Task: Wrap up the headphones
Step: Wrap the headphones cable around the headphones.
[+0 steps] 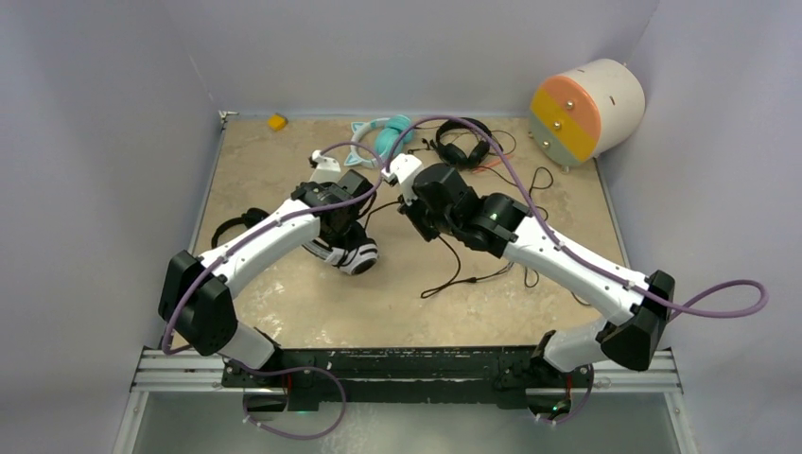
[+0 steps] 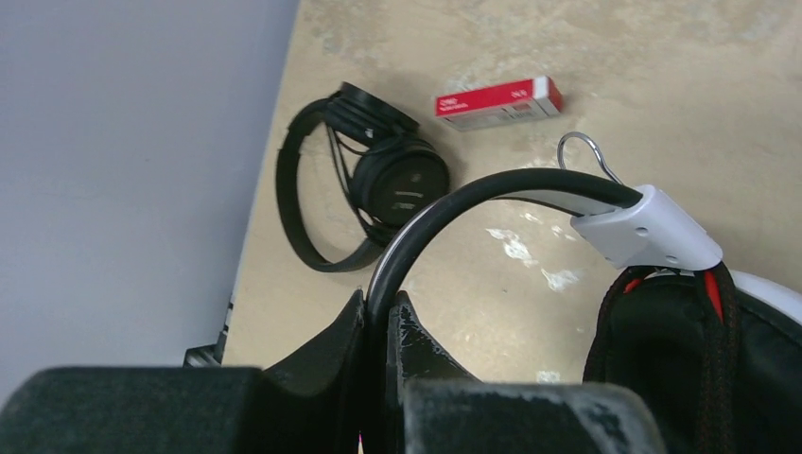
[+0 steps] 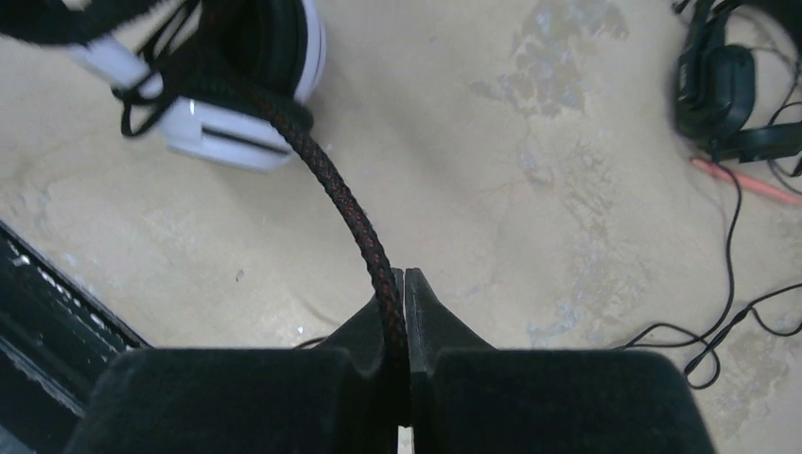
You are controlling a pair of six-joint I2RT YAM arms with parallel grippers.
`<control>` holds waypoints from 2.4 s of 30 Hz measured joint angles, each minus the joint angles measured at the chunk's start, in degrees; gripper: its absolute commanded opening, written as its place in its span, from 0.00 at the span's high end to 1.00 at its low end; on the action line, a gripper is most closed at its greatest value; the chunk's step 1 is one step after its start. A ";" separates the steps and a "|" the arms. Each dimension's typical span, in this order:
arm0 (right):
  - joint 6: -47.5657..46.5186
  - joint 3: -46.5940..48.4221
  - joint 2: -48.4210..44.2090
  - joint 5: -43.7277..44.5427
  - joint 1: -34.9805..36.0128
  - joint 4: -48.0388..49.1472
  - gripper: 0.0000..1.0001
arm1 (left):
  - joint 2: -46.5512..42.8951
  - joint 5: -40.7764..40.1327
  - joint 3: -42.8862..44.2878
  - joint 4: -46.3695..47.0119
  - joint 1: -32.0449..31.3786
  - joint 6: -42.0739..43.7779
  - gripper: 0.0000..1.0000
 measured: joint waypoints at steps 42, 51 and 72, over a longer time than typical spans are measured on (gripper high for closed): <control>15.32 -22.25 1.97 -45.64 -24.02 33.81 0.87 | -28.46 50.40 7.89 9.90 -6.19 11.74 1.00; 19.06 -33.48 4.24 -48.28 -21.57 54.38 0.80 | -24.04 64.76 17.53 7.56 3.13 3.56 1.00; 24.65 -50.34 4.42 -43.01 -5.97 73.13 1.00 | -10.01 49.77 36.70 1.29 15.41 -23.98 1.00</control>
